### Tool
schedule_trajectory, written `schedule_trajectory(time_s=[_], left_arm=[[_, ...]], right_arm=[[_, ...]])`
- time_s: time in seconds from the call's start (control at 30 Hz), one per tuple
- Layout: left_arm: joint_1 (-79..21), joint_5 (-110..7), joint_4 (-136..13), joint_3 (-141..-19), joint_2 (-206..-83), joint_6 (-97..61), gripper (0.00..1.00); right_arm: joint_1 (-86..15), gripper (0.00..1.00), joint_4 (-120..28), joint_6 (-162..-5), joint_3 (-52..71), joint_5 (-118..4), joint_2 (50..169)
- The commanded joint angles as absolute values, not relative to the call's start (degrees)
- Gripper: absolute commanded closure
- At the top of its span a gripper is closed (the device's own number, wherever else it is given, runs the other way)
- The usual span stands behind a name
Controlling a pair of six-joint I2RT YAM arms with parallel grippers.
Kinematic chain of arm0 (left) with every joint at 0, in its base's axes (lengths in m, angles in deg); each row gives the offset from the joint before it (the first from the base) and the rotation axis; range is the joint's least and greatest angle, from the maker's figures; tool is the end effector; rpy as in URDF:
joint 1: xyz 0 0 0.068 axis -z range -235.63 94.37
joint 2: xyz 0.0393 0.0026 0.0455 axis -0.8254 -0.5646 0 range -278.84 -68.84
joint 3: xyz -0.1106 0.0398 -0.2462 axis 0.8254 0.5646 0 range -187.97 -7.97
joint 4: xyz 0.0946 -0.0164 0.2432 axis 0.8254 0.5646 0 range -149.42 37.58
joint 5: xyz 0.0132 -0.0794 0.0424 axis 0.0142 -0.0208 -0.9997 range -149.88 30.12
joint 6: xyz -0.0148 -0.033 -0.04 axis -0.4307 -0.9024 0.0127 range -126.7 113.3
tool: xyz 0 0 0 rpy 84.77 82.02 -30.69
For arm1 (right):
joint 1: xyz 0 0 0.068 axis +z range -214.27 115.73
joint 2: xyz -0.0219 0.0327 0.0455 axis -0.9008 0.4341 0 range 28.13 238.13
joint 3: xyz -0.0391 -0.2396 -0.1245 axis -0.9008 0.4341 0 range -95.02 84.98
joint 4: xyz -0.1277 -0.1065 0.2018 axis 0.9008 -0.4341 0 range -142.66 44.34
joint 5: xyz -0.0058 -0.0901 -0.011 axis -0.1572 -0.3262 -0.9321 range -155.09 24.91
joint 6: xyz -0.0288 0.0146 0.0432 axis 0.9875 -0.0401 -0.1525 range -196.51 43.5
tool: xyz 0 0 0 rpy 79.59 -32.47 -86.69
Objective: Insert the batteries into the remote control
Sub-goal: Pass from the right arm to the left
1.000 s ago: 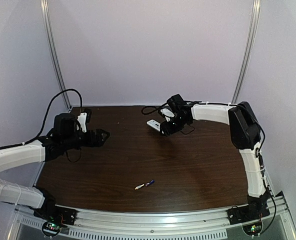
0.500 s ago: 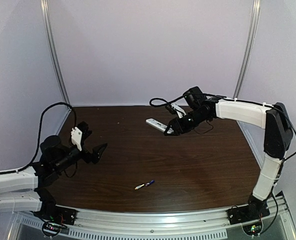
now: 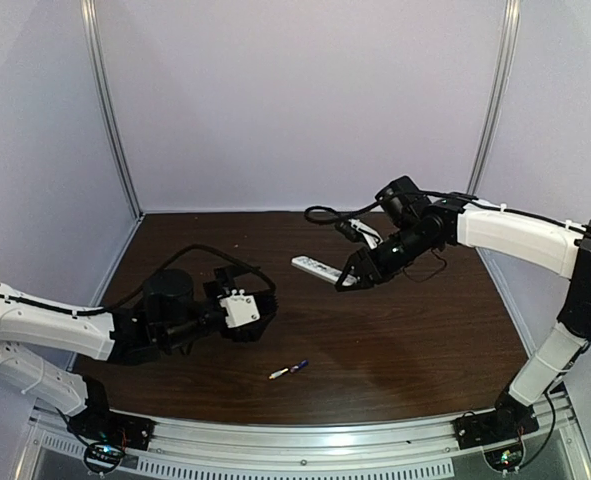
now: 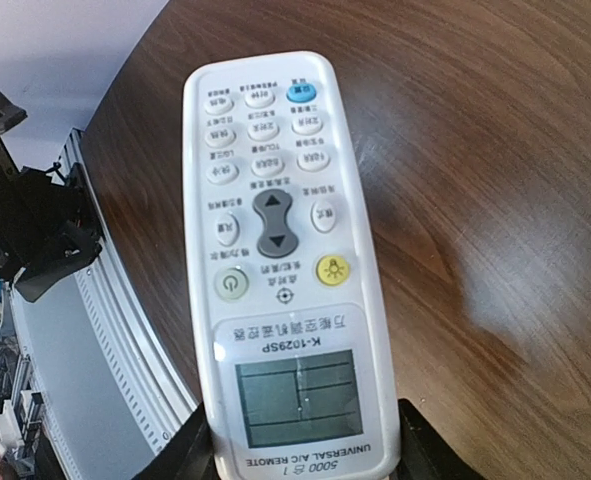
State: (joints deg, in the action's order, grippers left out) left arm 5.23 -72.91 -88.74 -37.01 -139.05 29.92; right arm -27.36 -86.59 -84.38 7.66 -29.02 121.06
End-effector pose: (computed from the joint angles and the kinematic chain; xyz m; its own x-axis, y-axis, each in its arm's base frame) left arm 0.1341 -0.2241 0.2234 0.3631 0.5420 -0.7579 0.6563 0.4285 0.6210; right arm 0.2611 0.2223 0.2833 -0.7628 -0.4345 -0.4789 -0.6466 0.5157 0.5621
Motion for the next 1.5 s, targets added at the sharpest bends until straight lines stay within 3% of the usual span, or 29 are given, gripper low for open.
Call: schedule_trajectory(time_s=[0.0, 0.43, 0.7, 1.07, 1.2, 1.27, 1.47], left_arm=[[7.66, -74.31, -87.00, -42.80, -142.90, 38.90, 0.08], [8.98, -73.85, -80.28, -52.45, -152.67, 42.80, 0.11], [10.33, -74.74, -76.88, -57.21, -157.47, 45.18, 0.20], [10.63, -77.48, -75.14, -59.85, -159.76, 47.22, 0.59], [10.64, -76.66, -75.75, -59.45, -158.37, 45.51, 0.71], [10.62, -75.36, -76.55, -59.02, -157.21, 44.15, 0.76], [10.64, -73.34, -76.40, -58.45, -155.15, 40.94, 0.90]], right_arm=[[-25.20, 0.93, -89.21, -84.52, 8.88, -28.14, 119.31], [-20.01, 0.92, -89.36, -84.65, 9.58, -27.02, 119.89], [-18.70, 0.92, -92.59, -83.39, 6.50, -27.05, 121.45], [-18.04, 0.91, -96.48, -81.32, 2.93, -27.89, 122.76], [-18.00, 0.83, -95.78, -81.39, 2.48, -28.67, 121.38], [-18.08, 0.69, -95.16, -81.58, 1.96, -30.18, 120.42], [-19.27, 0.57, -91.55, -82.35, 1.31, -33.00, 116.35]])
